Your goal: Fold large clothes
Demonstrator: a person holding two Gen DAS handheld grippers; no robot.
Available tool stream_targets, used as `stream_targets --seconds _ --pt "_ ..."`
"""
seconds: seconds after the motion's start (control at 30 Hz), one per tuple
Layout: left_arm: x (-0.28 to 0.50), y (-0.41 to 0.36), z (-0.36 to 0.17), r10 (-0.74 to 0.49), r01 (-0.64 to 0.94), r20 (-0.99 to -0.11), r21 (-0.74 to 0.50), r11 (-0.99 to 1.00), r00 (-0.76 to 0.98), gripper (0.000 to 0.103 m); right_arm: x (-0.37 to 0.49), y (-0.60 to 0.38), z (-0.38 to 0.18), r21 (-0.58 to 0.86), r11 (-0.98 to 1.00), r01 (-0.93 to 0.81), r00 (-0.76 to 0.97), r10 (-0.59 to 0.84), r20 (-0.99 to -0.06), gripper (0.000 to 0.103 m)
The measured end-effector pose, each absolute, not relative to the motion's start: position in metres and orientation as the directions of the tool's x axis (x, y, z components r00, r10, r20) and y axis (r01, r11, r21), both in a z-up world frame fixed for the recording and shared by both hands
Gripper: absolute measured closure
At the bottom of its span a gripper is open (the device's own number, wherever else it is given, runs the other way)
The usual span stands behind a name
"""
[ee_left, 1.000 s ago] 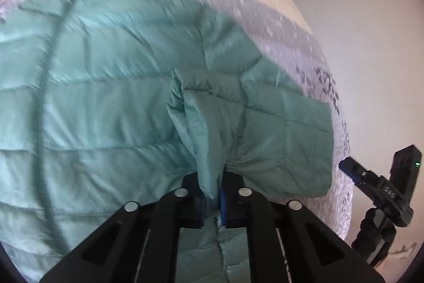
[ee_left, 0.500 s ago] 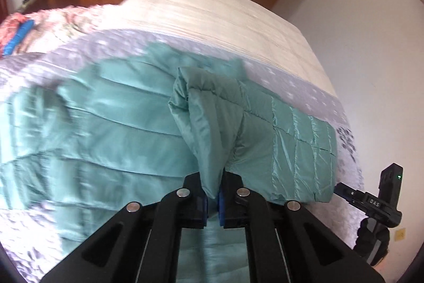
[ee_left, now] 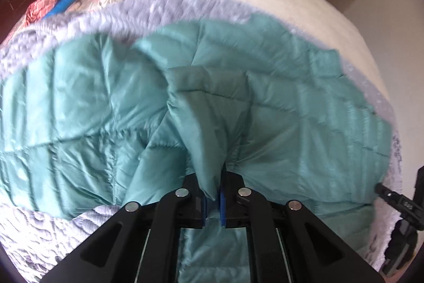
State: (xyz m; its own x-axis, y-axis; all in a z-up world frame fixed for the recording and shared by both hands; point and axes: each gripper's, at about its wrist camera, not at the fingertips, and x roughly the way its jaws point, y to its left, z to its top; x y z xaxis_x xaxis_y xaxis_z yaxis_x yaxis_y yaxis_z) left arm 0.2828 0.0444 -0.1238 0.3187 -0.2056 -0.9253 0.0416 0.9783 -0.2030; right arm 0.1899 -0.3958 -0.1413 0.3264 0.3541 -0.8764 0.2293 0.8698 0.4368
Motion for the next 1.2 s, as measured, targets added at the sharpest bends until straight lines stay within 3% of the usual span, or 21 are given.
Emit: stream_targets --seconds 0.2,0.3,0.37,0.57,0.83,1.2 --pt "0.282 0.042 -0.132 -0.204 0.043 -0.926 -0.201 0.979 0.316 0.085 0.19 -0.397 -0.148 0.417 0.879 0.23 0.308 0.341 -0.888 0.063" --pt "0.281 0.055 -0.118 -0.197 0.028 -0.922 -0.199 0.98 0.333 0.081 0.187 -0.398 -0.126 0.41 0.885 0.219 0.337 0.326 -0.883 0.061" --pt "0.276 0.059 -0.097 -0.156 0.005 -0.912 -0.166 0.986 0.379 0.072 0.183 -0.398 -0.105 0.397 0.894 0.207 0.369 0.305 -0.878 0.061" --pt "0.27 0.027 -0.066 -0.203 0.099 -0.879 -0.177 0.979 0.431 0.071 0.195 -0.368 -0.068 0.401 0.911 0.091 0.396 0.337 -0.854 0.061" --pt "0.287 -0.007 -0.117 -0.142 0.127 -0.926 -0.103 0.986 0.349 0.071 0.227 -0.329 -0.119 0.36 0.929 0.091 0.274 0.324 -0.906 0.061" --pt "0.288 -0.005 -0.143 -0.157 0.151 -0.928 -0.111 0.982 0.338 0.07 0.234 -0.323 -0.145 0.341 0.934 0.103 0.242 0.309 -0.92 0.063"
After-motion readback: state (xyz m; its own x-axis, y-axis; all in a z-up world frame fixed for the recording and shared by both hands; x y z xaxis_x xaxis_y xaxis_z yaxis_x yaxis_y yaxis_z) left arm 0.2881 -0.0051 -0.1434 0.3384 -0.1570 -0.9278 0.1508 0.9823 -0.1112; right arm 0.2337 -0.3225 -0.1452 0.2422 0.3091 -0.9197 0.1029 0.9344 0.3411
